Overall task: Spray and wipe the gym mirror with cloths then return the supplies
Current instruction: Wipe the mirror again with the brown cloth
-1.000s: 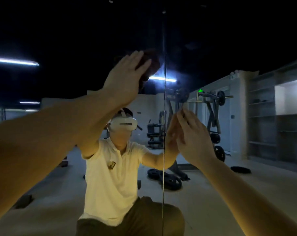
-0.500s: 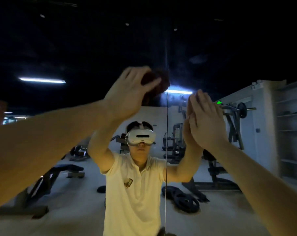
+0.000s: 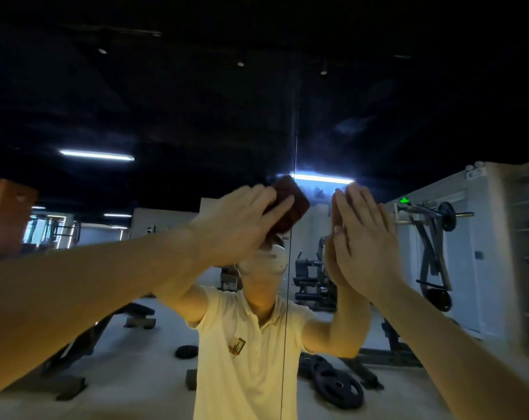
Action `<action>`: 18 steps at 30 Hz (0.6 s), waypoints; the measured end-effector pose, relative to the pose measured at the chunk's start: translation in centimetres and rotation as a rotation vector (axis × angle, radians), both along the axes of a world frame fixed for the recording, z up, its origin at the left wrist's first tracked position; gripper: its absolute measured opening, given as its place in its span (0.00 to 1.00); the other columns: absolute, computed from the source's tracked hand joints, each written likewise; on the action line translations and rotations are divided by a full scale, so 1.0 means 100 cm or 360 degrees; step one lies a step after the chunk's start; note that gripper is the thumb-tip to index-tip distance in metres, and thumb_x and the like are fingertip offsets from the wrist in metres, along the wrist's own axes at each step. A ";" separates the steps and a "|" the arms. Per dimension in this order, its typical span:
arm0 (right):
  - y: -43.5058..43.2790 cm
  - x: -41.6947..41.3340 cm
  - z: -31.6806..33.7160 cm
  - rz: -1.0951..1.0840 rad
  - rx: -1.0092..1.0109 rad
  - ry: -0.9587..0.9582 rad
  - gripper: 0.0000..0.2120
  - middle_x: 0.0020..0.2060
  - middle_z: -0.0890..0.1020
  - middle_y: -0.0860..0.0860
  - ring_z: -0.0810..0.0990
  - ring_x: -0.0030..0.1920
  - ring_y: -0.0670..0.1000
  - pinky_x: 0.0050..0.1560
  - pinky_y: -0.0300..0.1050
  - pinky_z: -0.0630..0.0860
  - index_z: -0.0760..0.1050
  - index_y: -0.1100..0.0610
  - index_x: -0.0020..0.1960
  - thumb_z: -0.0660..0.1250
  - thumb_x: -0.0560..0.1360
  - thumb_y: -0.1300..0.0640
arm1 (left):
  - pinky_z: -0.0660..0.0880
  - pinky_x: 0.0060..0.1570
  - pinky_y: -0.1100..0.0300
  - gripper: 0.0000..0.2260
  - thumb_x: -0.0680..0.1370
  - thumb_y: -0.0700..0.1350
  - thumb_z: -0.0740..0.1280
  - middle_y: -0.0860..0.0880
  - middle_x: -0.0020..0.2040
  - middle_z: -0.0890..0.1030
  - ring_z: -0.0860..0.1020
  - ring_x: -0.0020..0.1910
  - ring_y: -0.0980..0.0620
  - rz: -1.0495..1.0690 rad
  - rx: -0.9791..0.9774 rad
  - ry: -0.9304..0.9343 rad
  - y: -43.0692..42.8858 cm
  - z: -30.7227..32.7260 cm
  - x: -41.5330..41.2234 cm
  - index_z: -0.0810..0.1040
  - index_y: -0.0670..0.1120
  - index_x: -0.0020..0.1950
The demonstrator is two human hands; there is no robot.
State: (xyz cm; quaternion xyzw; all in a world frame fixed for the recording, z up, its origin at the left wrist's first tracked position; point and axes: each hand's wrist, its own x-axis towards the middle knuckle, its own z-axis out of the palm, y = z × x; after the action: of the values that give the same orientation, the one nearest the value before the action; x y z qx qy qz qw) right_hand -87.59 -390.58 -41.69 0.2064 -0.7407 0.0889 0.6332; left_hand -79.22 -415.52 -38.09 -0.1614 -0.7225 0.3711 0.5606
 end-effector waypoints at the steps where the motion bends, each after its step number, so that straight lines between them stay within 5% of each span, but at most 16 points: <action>1: 0.000 -0.001 0.000 -0.0002 0.0004 -0.0008 0.30 0.83 0.55 0.55 0.48 0.83 0.53 0.82 0.59 0.48 0.52 0.54 0.84 0.44 0.83 0.47 | 0.69 0.68 0.51 0.37 0.82 0.57 0.65 0.41 0.70 0.66 0.70 0.64 0.46 0.0073 0.0079 0.0081 0.007 0.018 0.001 0.51 0.45 0.85; 5: 0.004 0.001 0.002 -0.0040 0.0061 -0.0056 0.30 0.83 0.53 0.54 0.47 0.83 0.53 0.82 0.58 0.46 0.47 0.53 0.83 0.41 0.83 0.45 | 0.69 0.66 0.50 0.32 0.84 0.53 0.62 0.37 0.71 0.66 0.71 0.64 0.42 0.0073 0.0615 0.0334 0.037 0.090 0.006 0.55 0.42 0.84; 8: 0.007 0.002 0.004 -0.0098 0.0123 -0.0097 0.31 0.84 0.48 0.53 0.42 0.83 0.52 0.81 0.55 0.42 0.41 0.51 0.83 0.38 0.82 0.43 | 0.70 0.67 0.50 0.30 0.86 0.54 0.57 0.36 0.73 0.66 0.72 0.65 0.42 -0.0159 0.0864 0.0251 0.051 0.085 -0.002 0.55 0.42 0.83; 13: 0.006 0.012 0.004 -0.0046 0.0112 -0.0218 0.34 0.84 0.43 0.50 0.37 0.82 0.49 0.81 0.53 0.38 0.42 0.49 0.84 0.39 0.79 0.43 | 0.73 0.65 0.55 0.31 0.86 0.54 0.55 0.39 0.73 0.63 0.73 0.64 0.47 -0.0262 0.0580 -0.0085 0.044 -0.008 0.007 0.50 0.41 0.84; 16: 0.005 0.024 0.008 -0.0029 0.0108 -0.0303 0.31 0.84 0.44 0.51 0.40 0.83 0.51 0.81 0.54 0.39 0.45 0.51 0.84 0.51 0.84 0.47 | 0.74 0.60 0.55 0.34 0.85 0.55 0.60 0.41 0.70 0.63 0.72 0.60 0.49 -0.0133 0.0346 -0.0214 0.023 -0.051 0.013 0.48 0.42 0.85; 18: 0.011 0.035 0.008 0.0015 0.0133 -0.0326 0.32 0.84 0.50 0.51 0.46 0.83 0.52 0.80 0.52 0.43 0.51 0.51 0.84 0.58 0.84 0.50 | 0.75 0.55 0.54 0.38 0.81 0.56 0.67 0.41 0.65 0.68 0.74 0.54 0.49 -0.0096 0.0282 -0.0183 0.013 -0.057 0.013 0.56 0.41 0.84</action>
State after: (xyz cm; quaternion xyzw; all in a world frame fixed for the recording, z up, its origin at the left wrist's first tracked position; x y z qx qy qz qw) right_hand -84.07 -389.48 -40.90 0.2258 -0.8036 0.0816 0.5445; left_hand -77.96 -414.24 -43.82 -0.1539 -0.7782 0.2790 0.5412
